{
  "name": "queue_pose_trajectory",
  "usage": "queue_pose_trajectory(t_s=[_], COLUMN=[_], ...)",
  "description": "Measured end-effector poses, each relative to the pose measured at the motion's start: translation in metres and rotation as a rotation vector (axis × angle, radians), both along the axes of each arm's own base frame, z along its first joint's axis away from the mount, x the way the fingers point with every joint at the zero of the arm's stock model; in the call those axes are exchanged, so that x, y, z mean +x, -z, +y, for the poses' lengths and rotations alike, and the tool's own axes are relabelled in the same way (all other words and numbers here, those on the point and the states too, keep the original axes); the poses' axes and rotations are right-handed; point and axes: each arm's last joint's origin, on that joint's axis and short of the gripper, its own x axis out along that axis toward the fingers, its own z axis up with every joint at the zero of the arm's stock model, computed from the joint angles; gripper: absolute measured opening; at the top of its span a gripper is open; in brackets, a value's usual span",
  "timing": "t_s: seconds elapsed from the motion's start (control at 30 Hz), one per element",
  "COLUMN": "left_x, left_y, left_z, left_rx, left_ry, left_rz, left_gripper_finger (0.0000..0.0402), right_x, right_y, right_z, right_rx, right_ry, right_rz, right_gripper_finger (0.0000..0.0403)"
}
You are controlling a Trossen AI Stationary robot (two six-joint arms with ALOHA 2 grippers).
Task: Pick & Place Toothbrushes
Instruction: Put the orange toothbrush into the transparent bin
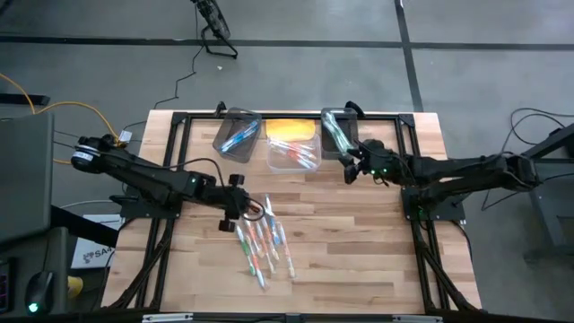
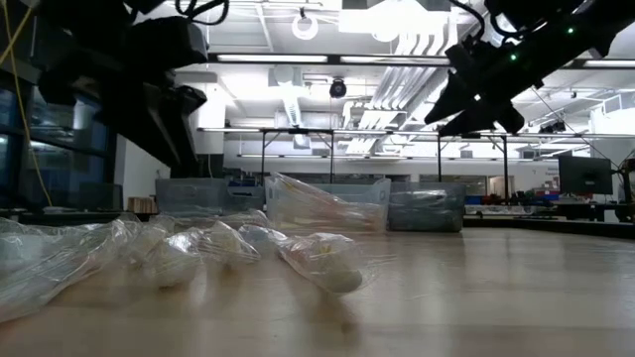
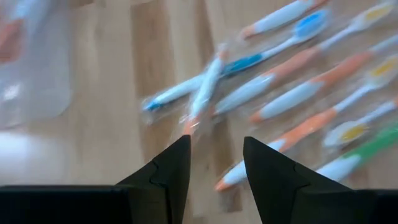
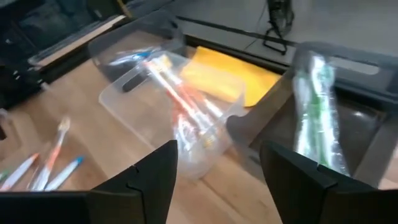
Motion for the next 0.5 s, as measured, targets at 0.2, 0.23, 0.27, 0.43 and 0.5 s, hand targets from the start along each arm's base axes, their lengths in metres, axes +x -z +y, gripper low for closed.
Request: queue_pose_trajectory(t_s=[0.2, 0.23, 0.27, 0.43, 0.5], left_x=[0.004, 0.006, 0.009, 0.018, 0.021], left_y=[0.010, 0.012, 0.014, 0.036, 0.042], left_z=[0.017, 0.020, 0.022, 0.030, 0.033], left_rx=[0.014, 0.015, 0.006, 0.043, 0.078], left_ry=[0.050, 0.053, 0.068, 0.117, 0.112], left_rz=[0.041, 0.048, 0.050, 0.140, 0.158], left_gripper_finger=[0.0146, 0.0148, 0.0151, 0.0178, 0.0190], right_x=[0.002, 0.002, 0.002, 0.002, 0.002], right_y=[0.000, 0.000, 0.000, 0.000, 0.000], right_z=[0.009, 0.010, 0.010, 0.011, 0.011], right_rx=[-0.003, -0.003, -0.003, -0.002, -0.002], right_ry=[-0.046, -0.049, -0.052, -0.056, -0.056], right_rz=[0.003, 0.002, 0.001, 0.002, 0.001], right_gripper_finger=[0.0219, 0.0219, 0.0219, 0.0219, 0.0219])
